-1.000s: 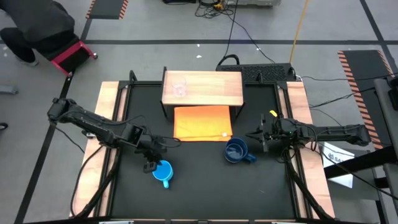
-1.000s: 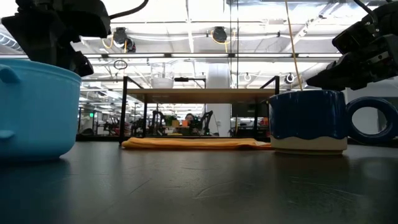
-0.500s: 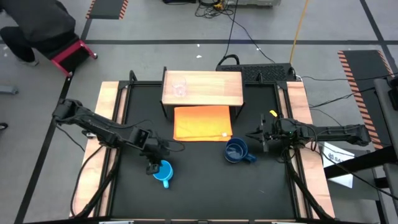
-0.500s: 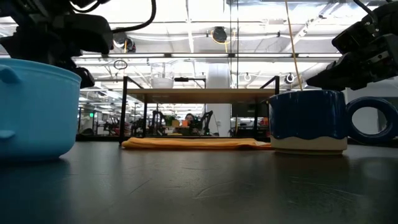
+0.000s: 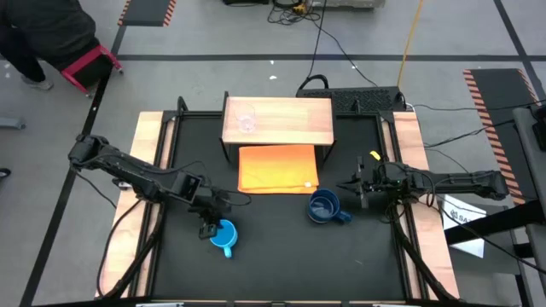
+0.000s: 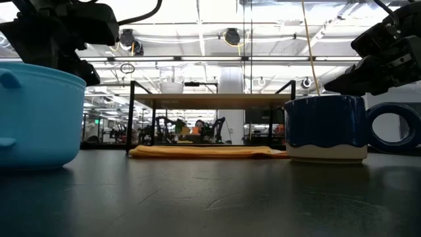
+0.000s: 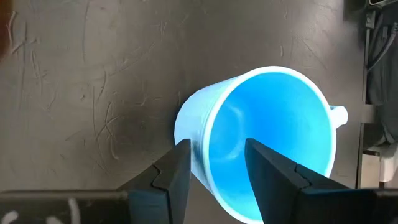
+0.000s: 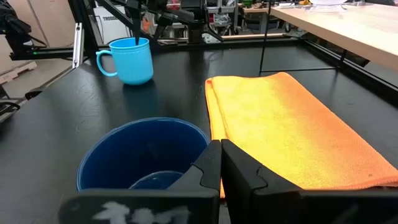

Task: Stack small to large cups/mugs on shelf
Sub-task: Put the light blue mug on the shelf

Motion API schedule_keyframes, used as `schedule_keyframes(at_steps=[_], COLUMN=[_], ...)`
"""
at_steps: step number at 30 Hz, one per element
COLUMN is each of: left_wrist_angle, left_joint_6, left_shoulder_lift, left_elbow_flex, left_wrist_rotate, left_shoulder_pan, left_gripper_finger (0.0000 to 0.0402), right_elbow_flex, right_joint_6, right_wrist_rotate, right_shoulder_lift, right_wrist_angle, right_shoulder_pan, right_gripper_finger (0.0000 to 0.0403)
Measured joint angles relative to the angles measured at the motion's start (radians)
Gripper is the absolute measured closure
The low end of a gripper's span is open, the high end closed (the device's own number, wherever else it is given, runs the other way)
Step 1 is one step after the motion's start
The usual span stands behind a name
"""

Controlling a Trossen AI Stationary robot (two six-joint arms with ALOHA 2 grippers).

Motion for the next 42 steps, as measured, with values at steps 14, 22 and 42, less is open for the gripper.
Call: schedule_keyframes(at_steps=[14, 22, 42], left_wrist_angle=[-0.001, -0.002, 0.079], left_joint_6=[0.051, 0.125, 0.316], left_shoulder_lift=[0.000, 0.000, -0.108], left_elbow_flex=[0.000, 0.000, 0.013], left_wrist_rotate=[-0.077, -0.086, -0.144], left_shoulder_pan=[0.000, -0.001, -0.002], left_gripper_finger=[0.0316, 0.0390, 0.0398], right_elbow_flex=[0.000, 0.000, 0.000], right_joint_6=[0.000, 0.000, -0.003], right_wrist_rotate=[0.000, 0.000, 0.000], right_shoulder_lift=[0.000, 0.000, 0.000], right_wrist_angle=[0.000, 0.000, 0.000], right_shoulder_pan=[0.000, 0.000, 0.000], right_gripper_finger=[0.0403, 0.0403, 0.0403])
